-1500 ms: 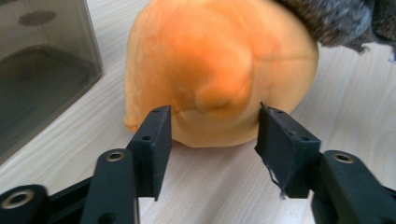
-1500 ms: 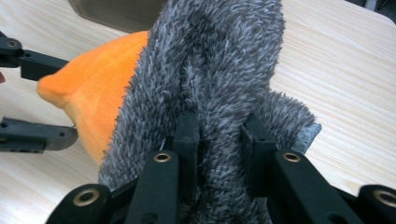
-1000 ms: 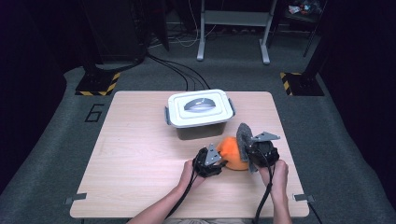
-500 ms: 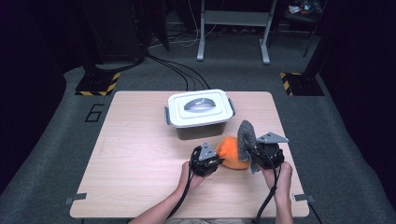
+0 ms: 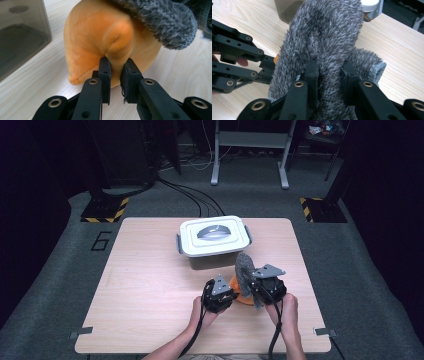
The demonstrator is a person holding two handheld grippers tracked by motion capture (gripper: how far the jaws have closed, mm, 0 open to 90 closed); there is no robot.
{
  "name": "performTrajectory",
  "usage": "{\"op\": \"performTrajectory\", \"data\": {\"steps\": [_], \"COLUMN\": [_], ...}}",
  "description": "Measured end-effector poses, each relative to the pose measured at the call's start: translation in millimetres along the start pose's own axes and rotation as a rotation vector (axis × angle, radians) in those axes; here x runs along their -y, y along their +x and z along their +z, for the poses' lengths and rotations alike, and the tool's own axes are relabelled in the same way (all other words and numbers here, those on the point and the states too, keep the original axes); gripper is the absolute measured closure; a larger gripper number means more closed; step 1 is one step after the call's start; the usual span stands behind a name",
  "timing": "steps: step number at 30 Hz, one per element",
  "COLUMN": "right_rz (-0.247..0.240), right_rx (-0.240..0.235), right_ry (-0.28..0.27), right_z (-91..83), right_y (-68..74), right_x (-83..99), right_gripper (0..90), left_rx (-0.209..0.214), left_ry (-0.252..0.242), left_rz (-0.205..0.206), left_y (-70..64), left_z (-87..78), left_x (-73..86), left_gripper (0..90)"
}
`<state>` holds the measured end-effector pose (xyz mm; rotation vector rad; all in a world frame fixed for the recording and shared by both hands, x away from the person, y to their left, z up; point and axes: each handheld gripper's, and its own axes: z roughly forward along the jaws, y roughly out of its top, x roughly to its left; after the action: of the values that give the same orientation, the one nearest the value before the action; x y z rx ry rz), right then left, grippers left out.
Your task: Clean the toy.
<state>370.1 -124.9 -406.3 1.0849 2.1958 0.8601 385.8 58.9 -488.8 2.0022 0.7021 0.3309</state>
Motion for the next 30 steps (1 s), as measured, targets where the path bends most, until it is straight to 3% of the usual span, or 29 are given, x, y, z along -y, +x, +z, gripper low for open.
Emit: {"op": "performTrajectory", "data": {"steps": [10, 19, 30], "right_rz": [-0.012, 0.029, 0.114], "right_rx": [0.011, 0.039, 0.065], "right_ry": [-0.003, 0.006, 0.037], "right_z": [3.0, -1.0, 0.5], "right_y": [-1.3, -14.4, -34.9], "right_x": [1.1, 11.2, 29.7], "right_gripper": [71.5, 71.4, 71.3], "left_rx": [0.003, 0.009, 0.016], "left_ry": [-0.017, -0.018, -0.015], "left_rz": [-0.016, -0.011, -0.005], "left_y": [2.9, 4.2, 4.8], "left_z": [1.7, 1.8, 1.3], "left_x": [2.3, 2.7, 2.6], "left_gripper": [79.0, 78.8, 78.0]}}
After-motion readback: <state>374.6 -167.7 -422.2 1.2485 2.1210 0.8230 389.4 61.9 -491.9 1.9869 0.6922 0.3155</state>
